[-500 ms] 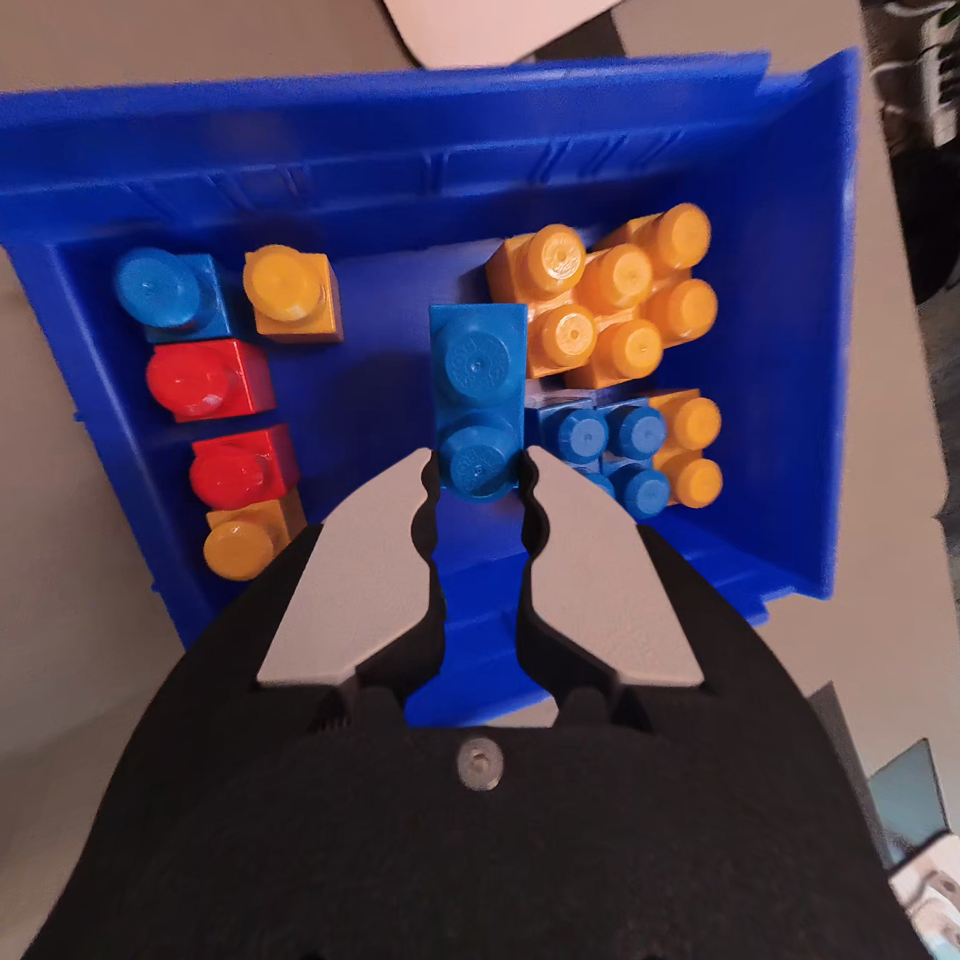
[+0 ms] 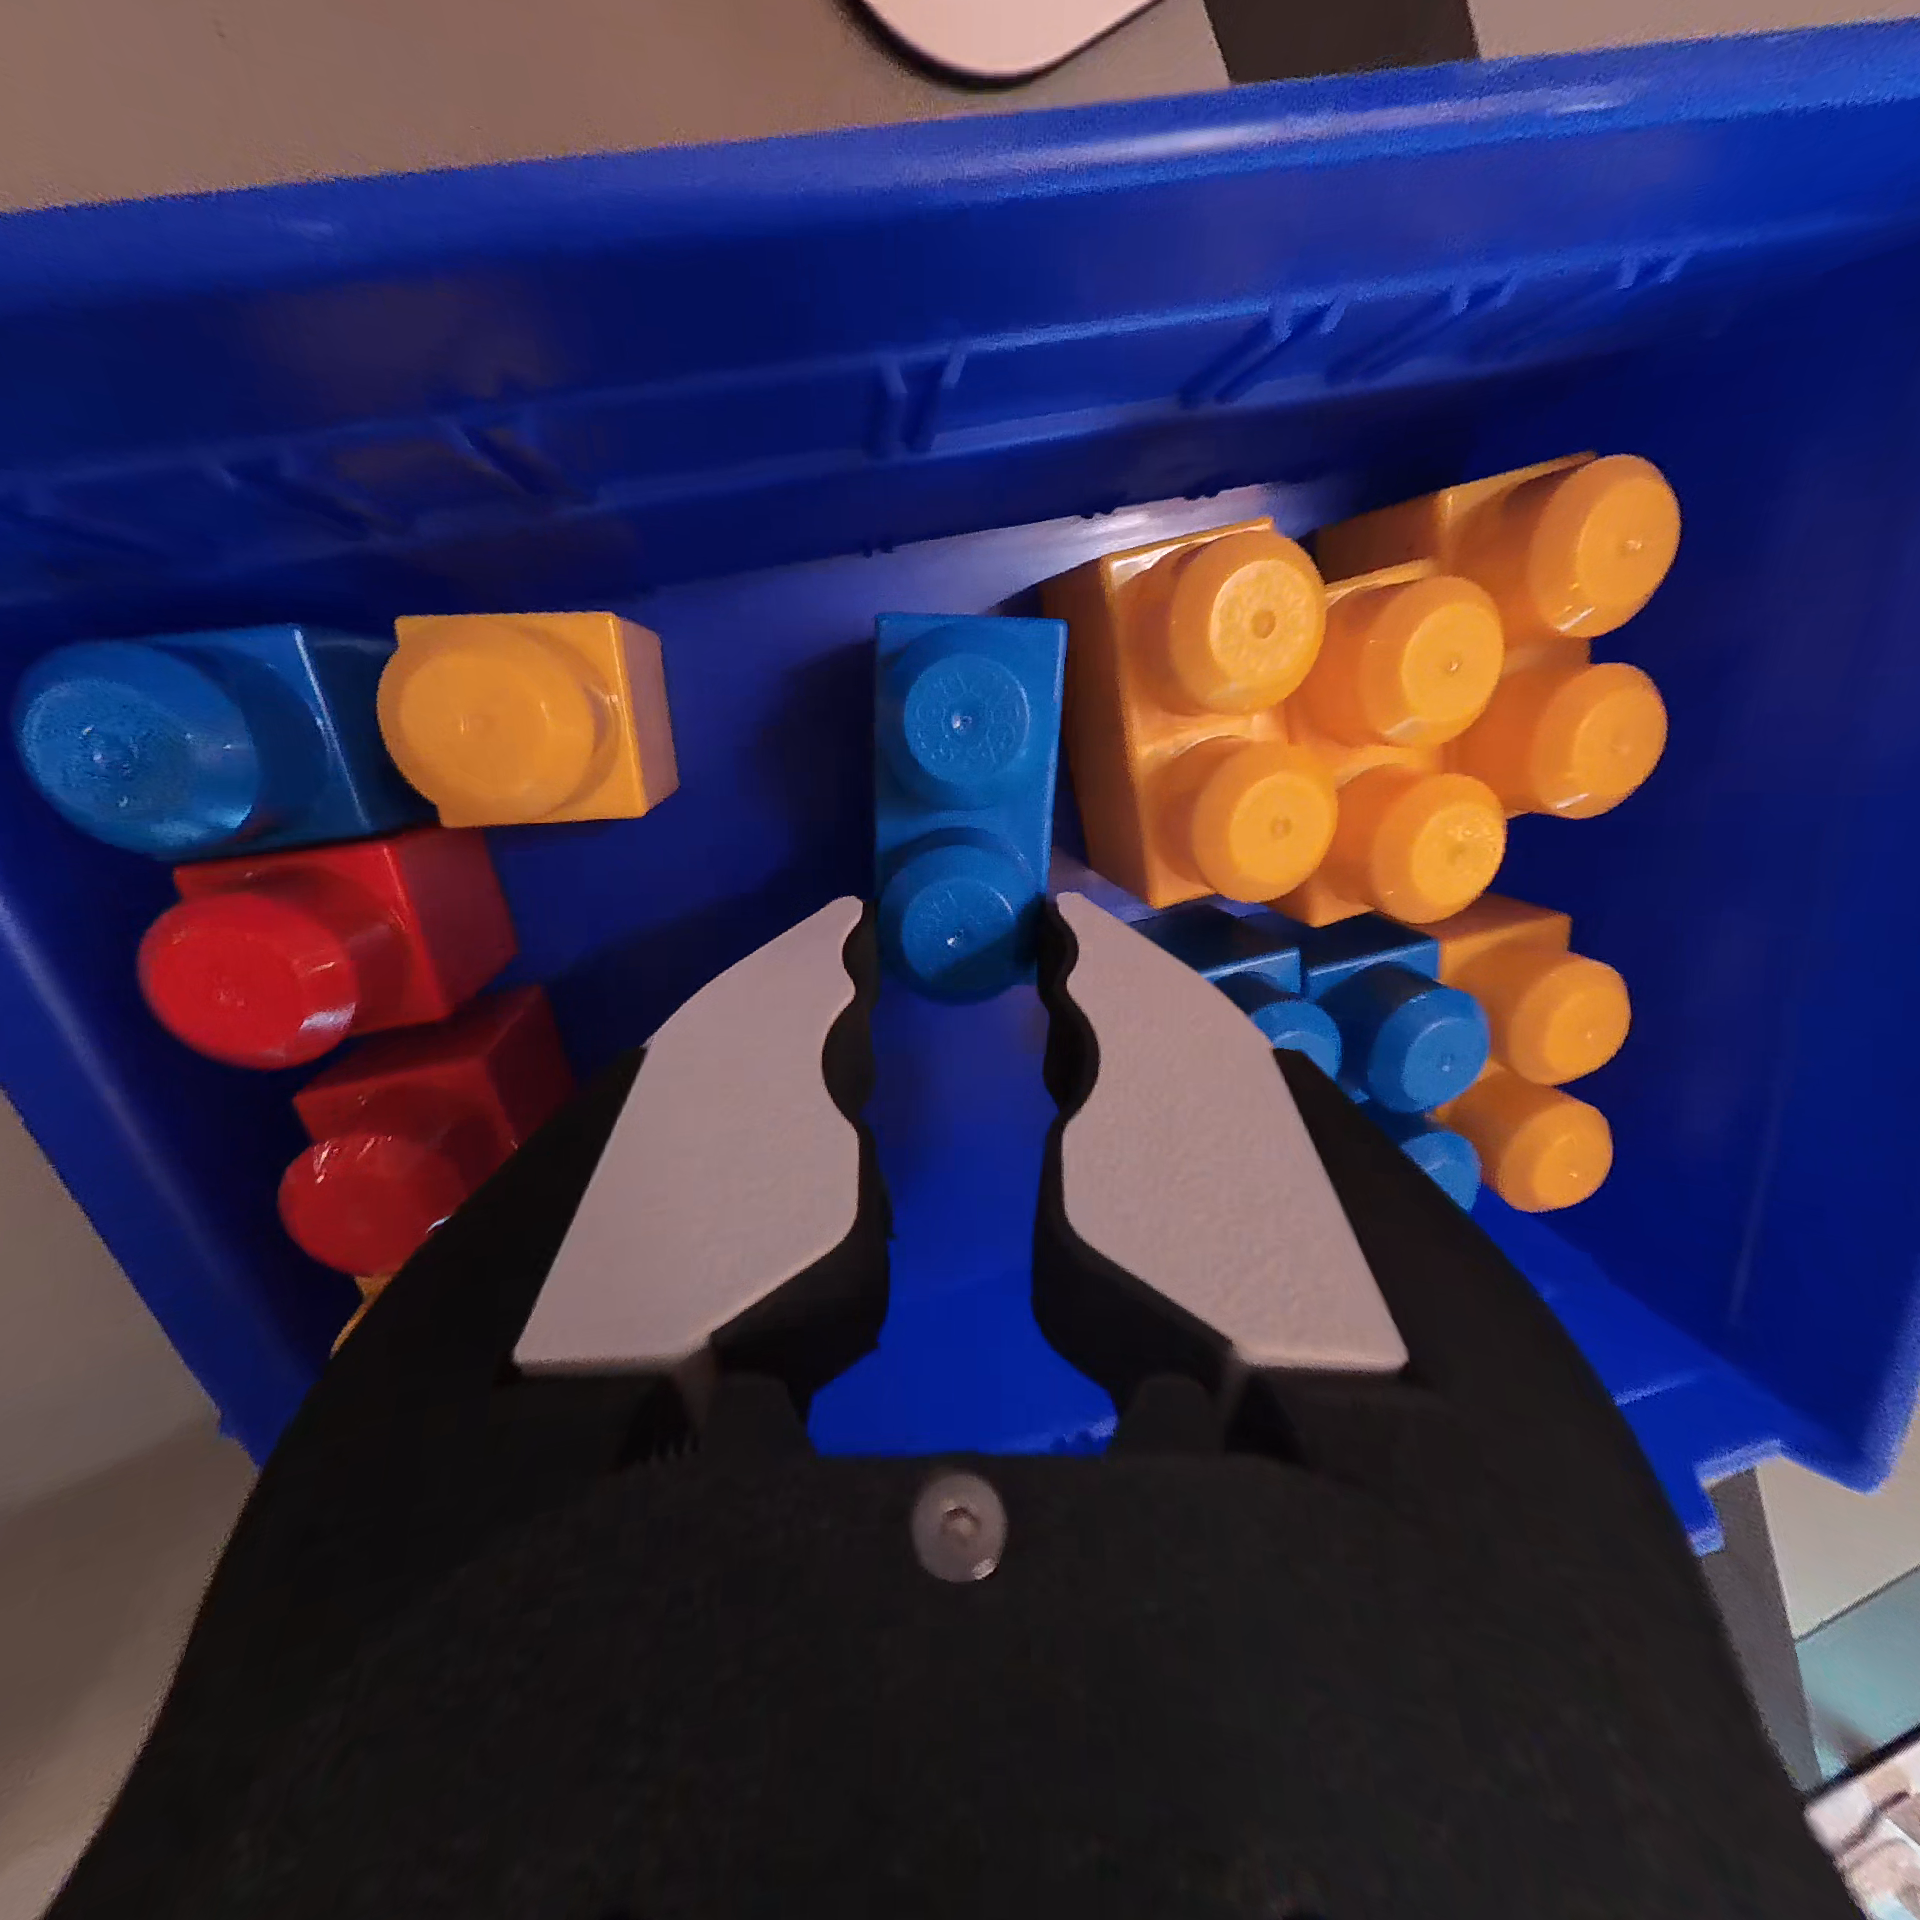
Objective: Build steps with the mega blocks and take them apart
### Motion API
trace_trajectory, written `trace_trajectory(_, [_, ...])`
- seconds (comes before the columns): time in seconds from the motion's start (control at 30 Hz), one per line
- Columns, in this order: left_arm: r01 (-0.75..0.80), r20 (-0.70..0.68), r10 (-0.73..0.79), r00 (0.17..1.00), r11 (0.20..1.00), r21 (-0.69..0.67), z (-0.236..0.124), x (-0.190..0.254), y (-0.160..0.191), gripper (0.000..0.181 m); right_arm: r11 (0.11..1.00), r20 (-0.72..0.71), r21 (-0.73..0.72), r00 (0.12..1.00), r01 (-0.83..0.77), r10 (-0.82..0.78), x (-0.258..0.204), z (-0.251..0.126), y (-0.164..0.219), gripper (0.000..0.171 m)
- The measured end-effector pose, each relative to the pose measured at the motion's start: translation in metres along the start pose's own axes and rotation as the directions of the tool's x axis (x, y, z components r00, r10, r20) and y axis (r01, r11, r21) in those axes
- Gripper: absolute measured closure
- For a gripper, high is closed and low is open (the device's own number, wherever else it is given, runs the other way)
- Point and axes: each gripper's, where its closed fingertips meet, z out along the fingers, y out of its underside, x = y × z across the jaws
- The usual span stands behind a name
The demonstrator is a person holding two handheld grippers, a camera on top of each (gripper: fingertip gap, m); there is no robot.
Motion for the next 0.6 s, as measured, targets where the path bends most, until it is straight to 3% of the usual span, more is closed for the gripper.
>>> trace_trajectory(0.37, [-0.011, -0.003, 0.011, 1.0, 1.0, -0.008, 0.001, 0.001, 0.002, 0.181, 0.999, -0.049, 0.046, 0.999, -0.015, 0.017, 0.01, 0.0, -0.01, 0.136])
trace_trajectory(0.5, [-0.002, -0.003, 0.002, 1.0, 1.0, -0.012, 0.0, 0.0, 0.001, 0.181, 0.991, -0.054, 0.133, 0.998, -0.015, 0.022, 0.012, -0.03, -0.023, 0.135])
trace_trajectory(0.6, [0.002, 0.0, -0.002, 1.0, 1.0, -0.012, 0.0, -0.001, 0.0, 0.181, 0.961, -0.06, 0.277, 0.998, 0.001, 0.016, 0.004, -0.066, -0.051, 0.135])
